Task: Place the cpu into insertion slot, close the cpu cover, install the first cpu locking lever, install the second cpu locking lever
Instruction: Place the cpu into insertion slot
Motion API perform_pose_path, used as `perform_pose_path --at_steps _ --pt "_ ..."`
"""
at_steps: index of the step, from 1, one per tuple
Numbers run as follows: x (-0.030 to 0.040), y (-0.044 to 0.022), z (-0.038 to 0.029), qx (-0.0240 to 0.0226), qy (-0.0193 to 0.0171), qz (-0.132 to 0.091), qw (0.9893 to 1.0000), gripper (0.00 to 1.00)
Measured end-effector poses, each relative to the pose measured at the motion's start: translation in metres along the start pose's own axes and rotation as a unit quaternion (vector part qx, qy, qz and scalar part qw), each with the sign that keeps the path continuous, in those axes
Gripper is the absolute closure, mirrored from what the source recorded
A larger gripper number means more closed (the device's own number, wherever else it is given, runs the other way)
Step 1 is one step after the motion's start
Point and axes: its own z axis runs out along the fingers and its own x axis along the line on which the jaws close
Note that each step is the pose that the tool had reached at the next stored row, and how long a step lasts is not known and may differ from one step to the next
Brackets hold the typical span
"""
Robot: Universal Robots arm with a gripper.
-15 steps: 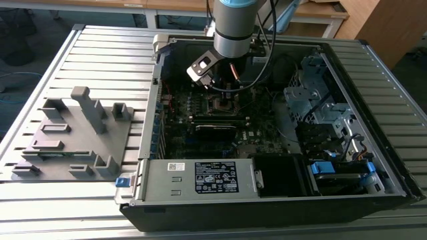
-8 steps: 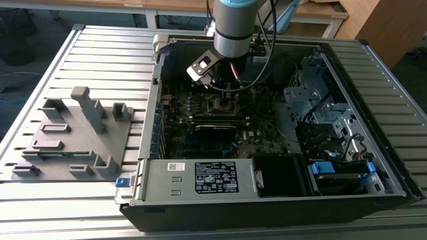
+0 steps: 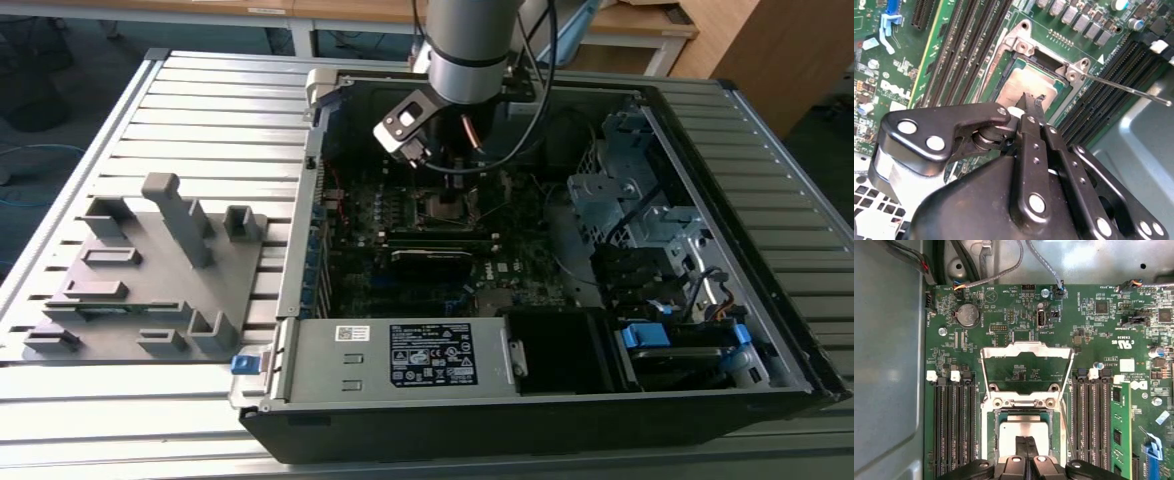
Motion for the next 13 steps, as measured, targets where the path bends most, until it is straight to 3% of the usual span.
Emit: perform_pose_path --at_steps 7,13 --pt "0.0 0.0 -0.0004 0.0 0.0 0.0 1.0 0.9" --pt "0.0001 0.0001 -0.0051 0.0 0.0 0.0 1.0 0.9"
